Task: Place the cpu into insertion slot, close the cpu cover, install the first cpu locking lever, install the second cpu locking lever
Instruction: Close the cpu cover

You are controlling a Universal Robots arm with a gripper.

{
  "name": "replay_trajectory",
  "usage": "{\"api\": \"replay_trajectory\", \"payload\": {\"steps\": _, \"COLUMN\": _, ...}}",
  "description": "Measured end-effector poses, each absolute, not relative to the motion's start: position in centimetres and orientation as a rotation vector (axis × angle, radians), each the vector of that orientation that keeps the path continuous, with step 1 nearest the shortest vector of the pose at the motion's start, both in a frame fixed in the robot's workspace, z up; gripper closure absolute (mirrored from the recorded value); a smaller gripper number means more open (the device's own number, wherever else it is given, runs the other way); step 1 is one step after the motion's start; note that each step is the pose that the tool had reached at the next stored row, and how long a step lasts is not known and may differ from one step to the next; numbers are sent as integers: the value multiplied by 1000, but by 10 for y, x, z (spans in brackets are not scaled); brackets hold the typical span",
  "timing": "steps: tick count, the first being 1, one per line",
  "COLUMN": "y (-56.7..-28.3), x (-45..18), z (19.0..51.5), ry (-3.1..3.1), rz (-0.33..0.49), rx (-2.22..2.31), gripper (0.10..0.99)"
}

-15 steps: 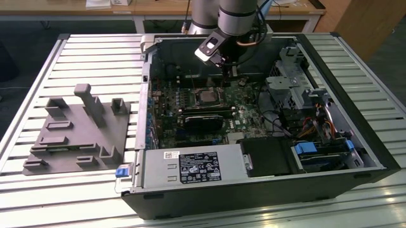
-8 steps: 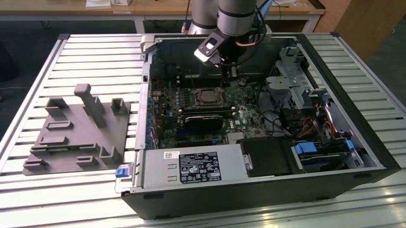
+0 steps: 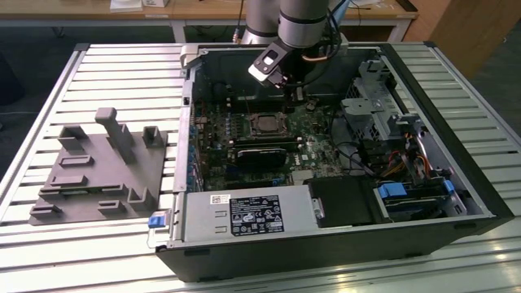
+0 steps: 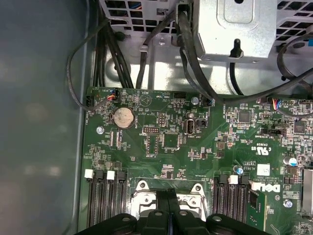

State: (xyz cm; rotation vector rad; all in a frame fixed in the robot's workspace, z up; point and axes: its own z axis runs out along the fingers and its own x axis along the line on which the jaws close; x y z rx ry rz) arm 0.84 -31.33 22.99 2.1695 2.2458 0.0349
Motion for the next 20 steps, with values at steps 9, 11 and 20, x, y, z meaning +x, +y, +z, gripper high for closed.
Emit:
{"api": "replay_trajectory", "payload": {"steps": 9, "y": -313, "x": -3, "z": 227, "ry": 2246, "rz": 36, "rx": 2170, "gripper": 980}}
{"api": "replay_trajectory", "payload": {"steps": 11, "y": -313, "x": -5, "z": 227, "ry": 2246, "rz": 36, "rx": 2170, "gripper": 980}}
{"api": "replay_trajectory", "payload": {"steps": 20, "y": -314, "x": -11, "z": 227, "ry": 2246, "rz": 36, "rx": 2170, "gripper": 980}}
